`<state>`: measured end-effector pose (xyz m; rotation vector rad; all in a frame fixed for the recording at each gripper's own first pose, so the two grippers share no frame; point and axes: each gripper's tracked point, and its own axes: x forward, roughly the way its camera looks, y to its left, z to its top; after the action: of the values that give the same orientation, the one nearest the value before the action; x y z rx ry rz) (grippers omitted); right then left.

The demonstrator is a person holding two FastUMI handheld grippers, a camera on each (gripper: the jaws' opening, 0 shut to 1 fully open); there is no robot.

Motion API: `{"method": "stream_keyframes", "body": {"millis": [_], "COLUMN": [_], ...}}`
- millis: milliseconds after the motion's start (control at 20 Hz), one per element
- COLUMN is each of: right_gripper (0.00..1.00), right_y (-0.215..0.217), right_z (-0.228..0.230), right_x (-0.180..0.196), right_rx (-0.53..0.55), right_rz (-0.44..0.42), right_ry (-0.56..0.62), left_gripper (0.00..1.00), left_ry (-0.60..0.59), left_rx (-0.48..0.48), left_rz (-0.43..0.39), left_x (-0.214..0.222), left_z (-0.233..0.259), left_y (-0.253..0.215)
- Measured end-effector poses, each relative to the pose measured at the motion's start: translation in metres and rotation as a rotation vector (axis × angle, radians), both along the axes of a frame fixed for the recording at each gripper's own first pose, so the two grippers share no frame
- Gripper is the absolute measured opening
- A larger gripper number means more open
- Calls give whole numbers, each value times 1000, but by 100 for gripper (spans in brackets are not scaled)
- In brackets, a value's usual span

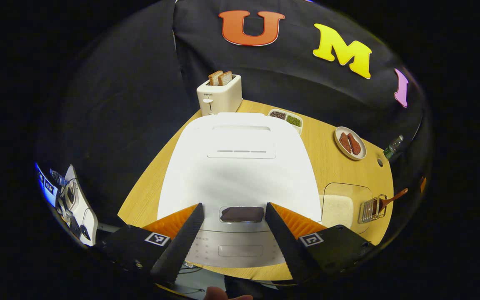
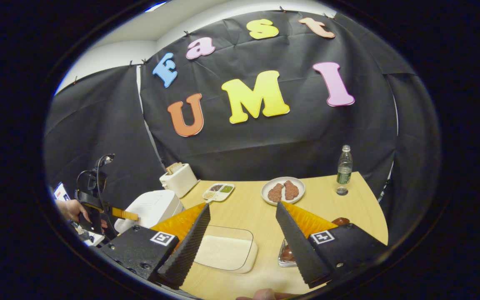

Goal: Close the left gripper, press the button to open the rice cooker; take a wooden spoon from the chopstick holder with the right hand, scoop a spoonful of rice and pour it into the rice cooker, then put the wooden spoon back into the chopstick holder.

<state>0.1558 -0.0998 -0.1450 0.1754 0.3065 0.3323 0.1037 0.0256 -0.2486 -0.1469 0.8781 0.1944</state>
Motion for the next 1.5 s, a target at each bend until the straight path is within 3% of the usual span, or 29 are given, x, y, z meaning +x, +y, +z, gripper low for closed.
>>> {"method": "stream_keyframes", "body": {"millis": [250,500,700,1050,1250,1500], "right_gripper": [100,100,100,98,99,100], "right_y": [8,16,24,41,51,61], "right_z": [11,48,75,120,126,129], "right_x": [0,-23,-71,-189,-242,-274], "right_rx": [-27,-43,-59,-104,-127,-153], "right_rz": [0,-47,-130,-258,-300,-323], "right_ry": [-28,-113,-187,-303,-320,-357], "left_gripper": [95,96,95,95,95,95], "left_ry": [-89,-275,-470,-737,-827,-883], "left_rx": [-53,-81,-60,-26,-53,-3], "left_rz": [24,2,-62,-167,-201,-197], "left_x": [3,-9,-39,-135,-182,-217], "left_z": [18,83,146,218,240,248], "left_y": [-8,-17,-20,-35,-47,-45]}}
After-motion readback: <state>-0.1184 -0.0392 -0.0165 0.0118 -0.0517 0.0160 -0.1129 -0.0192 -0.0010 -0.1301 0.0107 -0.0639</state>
